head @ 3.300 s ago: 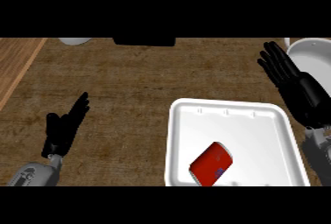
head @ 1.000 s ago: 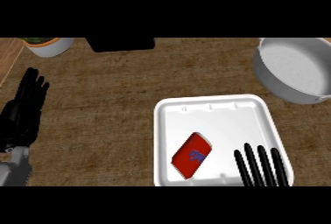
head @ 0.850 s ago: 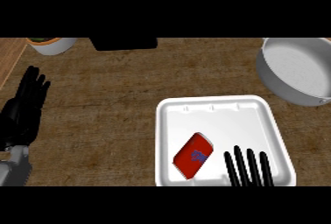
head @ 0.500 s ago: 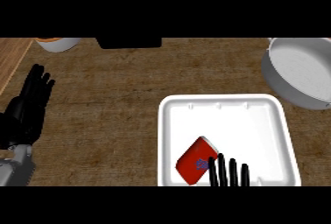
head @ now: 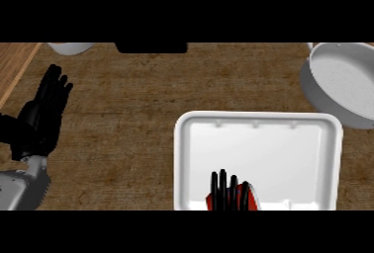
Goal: Pick the can from the tray and place it in the pot
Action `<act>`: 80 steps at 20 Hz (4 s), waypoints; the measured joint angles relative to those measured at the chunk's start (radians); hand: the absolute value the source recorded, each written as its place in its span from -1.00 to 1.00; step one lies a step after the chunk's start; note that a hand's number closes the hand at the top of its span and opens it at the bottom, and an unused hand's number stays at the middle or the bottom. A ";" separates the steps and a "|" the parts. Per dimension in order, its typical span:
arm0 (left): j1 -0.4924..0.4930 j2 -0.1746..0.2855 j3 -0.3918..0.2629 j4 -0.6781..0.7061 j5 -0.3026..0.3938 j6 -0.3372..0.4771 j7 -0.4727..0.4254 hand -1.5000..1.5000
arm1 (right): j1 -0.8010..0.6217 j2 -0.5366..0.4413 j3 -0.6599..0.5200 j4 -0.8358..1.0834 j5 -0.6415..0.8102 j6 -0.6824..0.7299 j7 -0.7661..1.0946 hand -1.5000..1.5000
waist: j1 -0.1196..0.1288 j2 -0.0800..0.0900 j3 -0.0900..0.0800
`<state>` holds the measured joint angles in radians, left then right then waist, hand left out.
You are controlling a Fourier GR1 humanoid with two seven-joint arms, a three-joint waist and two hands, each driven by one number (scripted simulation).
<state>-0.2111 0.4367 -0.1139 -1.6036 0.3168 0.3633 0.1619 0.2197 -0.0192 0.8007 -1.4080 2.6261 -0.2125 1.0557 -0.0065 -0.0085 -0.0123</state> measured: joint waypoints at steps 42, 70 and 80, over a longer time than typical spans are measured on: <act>-0.019 -0.067 0.043 -0.025 -0.058 -0.084 0.018 0.00 | 0.224 -0.170 0.118 -0.574 -1.058 -0.067 -0.656 1.00 | 0.064 0.034 0.011; -0.021 -0.077 0.053 0.000 -0.069 -0.083 0.021 0.00 | -0.209 -0.515 -0.933 -0.544 -2.350 0.126 -0.935 1.00 | 0.043 0.027 0.019; -0.044 -0.094 0.036 0.014 -0.082 -0.094 0.014 0.00 | -0.482 -0.695 -1.055 0.125 -2.189 0.049 -1.273 1.00 | 0.080 0.033 0.017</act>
<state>-0.2553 0.3424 -0.0781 -1.5897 0.2347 0.2698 0.1756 -0.2626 -0.7147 -0.2539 -1.2828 0.4374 -0.1634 -0.2170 0.0734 0.0250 0.0051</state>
